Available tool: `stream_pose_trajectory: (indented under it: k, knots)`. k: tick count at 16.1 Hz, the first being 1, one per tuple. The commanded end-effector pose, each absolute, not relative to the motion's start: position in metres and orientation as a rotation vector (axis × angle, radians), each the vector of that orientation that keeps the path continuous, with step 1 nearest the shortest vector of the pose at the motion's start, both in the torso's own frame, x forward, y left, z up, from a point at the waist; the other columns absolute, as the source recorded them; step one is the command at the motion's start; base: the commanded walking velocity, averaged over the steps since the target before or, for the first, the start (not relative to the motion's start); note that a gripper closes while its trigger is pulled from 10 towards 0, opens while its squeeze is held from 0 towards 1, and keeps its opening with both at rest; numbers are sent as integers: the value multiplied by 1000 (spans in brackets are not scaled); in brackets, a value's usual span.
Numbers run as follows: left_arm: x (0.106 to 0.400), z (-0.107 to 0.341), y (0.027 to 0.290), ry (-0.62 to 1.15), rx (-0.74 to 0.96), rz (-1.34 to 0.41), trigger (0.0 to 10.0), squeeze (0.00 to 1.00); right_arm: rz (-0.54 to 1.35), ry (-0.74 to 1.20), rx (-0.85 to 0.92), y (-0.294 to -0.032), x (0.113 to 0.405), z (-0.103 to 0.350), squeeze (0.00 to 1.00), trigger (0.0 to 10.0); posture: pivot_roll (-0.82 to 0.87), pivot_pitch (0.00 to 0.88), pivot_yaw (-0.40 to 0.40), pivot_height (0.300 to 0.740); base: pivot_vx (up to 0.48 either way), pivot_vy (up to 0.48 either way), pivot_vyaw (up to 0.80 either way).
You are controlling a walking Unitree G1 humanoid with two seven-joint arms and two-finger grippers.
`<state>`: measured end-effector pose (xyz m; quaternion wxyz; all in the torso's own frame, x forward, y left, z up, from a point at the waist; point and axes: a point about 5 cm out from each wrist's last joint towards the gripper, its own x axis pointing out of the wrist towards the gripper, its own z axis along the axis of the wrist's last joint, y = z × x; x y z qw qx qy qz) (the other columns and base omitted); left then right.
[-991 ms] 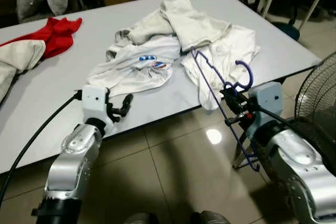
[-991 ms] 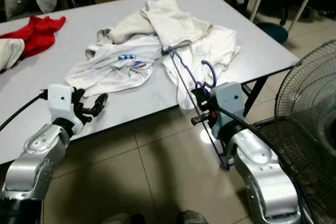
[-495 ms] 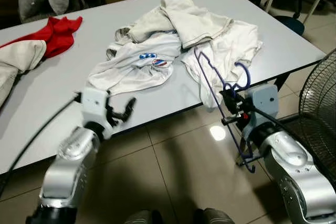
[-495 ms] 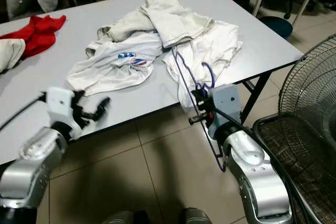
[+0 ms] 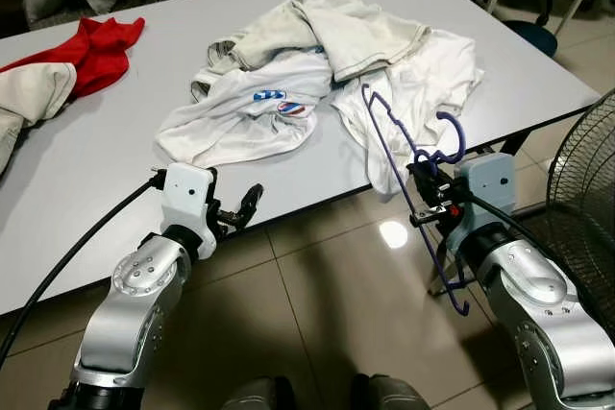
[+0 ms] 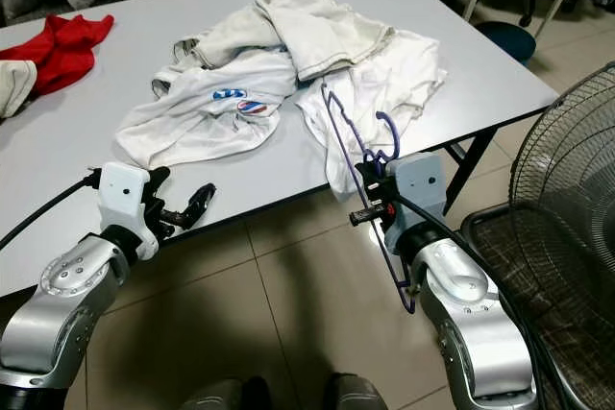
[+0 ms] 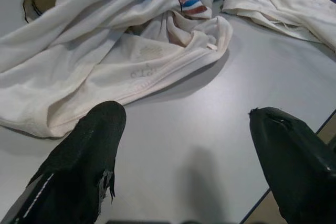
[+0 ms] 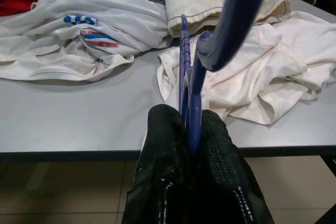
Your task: Hang hanger
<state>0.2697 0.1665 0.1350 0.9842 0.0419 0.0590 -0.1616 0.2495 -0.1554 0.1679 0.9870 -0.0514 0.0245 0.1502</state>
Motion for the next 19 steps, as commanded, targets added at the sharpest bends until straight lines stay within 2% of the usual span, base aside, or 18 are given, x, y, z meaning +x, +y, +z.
stream_pose_trajectory:
  k: [1,2,3,6,7,8,10,13,19]
  knots:
    - [271,137,167,125,99,-326,10000,0,302,37,-99,-155,247,170,0,10000,-123,160,82,740,0,0,0]
    - [273,137,168,127,93,-319,10000,94,300,36,-100,-155,247,170,0,10000,-126,155,88,740,0,0,0]
    - [278,139,171,130,64,-301,10000,1000,288,35,-106,-157,245,169,0,10000,-133,141,86,740,0,0,0]
    - [289,138,173,130,85,-282,10000,1000,285,57,-130,-164,241,167,0,10000,-167,120,66,740,0,0,0]
    - [291,135,173,137,93,-287,10000,412,292,58,-137,-164,241,168,0,10000,-179,116,69,740,0,0,0]
    - [295,135,172,140,98,-305,10000,0,292,53,-146,-164,242,170,0,10000,-184,115,74,740,0,0,0]
    - [303,132,172,156,100,-302,10000,0,291,52,-154,-164,241,170,0,10000,-194,114,91,740,0,0,0]
    - [317,128,186,128,102,-184,10000,0,280,55,-158,-165,236,170,0,10000,-216,108,103,740,0,0,0]
    - [353,135,200,46,99,-104,10000,0,311,41,-154,-158,248,171,0,10000,-193,86,77,740,0,0,0]
